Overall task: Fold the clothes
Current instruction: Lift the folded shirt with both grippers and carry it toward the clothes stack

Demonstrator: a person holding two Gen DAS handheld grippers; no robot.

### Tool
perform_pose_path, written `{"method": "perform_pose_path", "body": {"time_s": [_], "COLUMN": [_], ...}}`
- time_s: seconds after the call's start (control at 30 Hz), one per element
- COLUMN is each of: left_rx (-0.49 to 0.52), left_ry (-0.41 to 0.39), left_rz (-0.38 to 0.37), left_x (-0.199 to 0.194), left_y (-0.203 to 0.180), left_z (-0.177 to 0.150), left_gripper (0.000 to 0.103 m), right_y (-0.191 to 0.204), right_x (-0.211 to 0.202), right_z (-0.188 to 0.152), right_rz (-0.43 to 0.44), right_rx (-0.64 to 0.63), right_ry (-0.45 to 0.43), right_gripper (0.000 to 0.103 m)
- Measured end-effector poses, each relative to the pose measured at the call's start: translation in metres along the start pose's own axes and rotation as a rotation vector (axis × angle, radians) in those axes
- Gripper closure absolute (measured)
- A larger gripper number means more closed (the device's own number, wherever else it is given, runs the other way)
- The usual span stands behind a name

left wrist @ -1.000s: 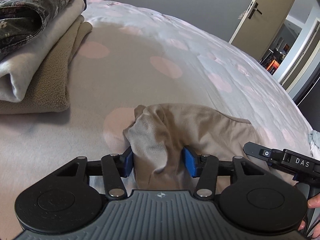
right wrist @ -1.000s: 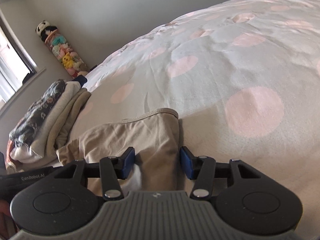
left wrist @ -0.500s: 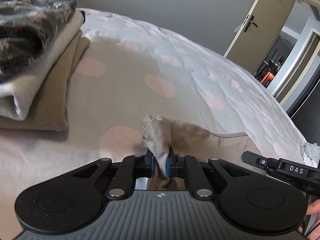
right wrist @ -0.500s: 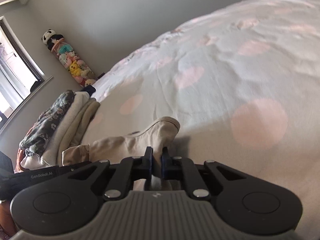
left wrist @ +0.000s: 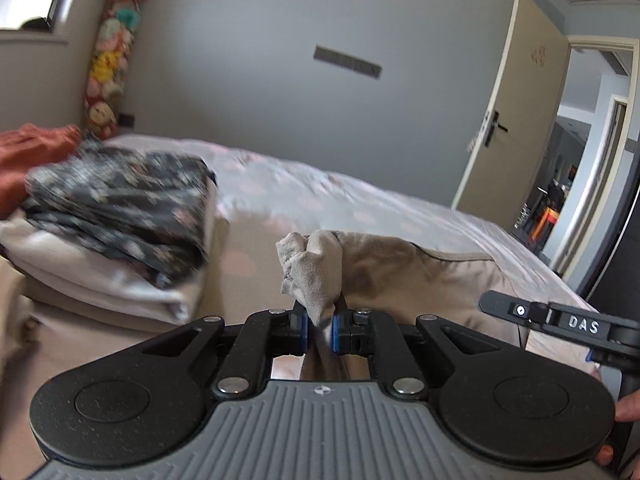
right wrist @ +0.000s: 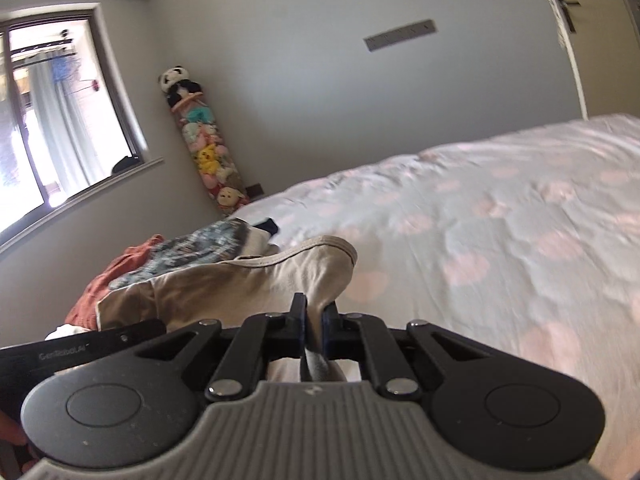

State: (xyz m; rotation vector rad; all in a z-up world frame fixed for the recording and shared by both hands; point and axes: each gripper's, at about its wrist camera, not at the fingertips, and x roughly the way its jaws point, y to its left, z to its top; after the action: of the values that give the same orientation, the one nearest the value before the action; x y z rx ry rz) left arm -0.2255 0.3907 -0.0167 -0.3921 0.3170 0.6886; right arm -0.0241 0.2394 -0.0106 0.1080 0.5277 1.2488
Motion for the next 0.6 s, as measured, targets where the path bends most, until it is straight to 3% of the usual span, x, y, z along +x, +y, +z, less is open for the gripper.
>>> {"method": "perform_pose_path", "body": {"time_s": [0.2,0.37,0.6], "left_rx": [-0.060,-0.118,-0.223], "left_ry": [-0.131,-0.227,-0.265], "left_rz": [0.113,0.245,0.442], "left_x": [-0.071,-0.122,-0.171], "left_y": [0.038,0.075,0.142], "left_z": [0.034,0.053,0.066], "left_gripper": [0.095,0.095,0.095], "right_y": [0.074,0.148,0.256], "right_x": [0.007,0.036,0.089], "right_z": [0.028,0.050,0.049], "right_rz": [0.139,0.263,0.440], "right_rx": [-0.078,-0.149,-0.272], "right_ry": [-0.043,-0.049,0.015], "right_gripper": [0.094,0.094,0.094]}}
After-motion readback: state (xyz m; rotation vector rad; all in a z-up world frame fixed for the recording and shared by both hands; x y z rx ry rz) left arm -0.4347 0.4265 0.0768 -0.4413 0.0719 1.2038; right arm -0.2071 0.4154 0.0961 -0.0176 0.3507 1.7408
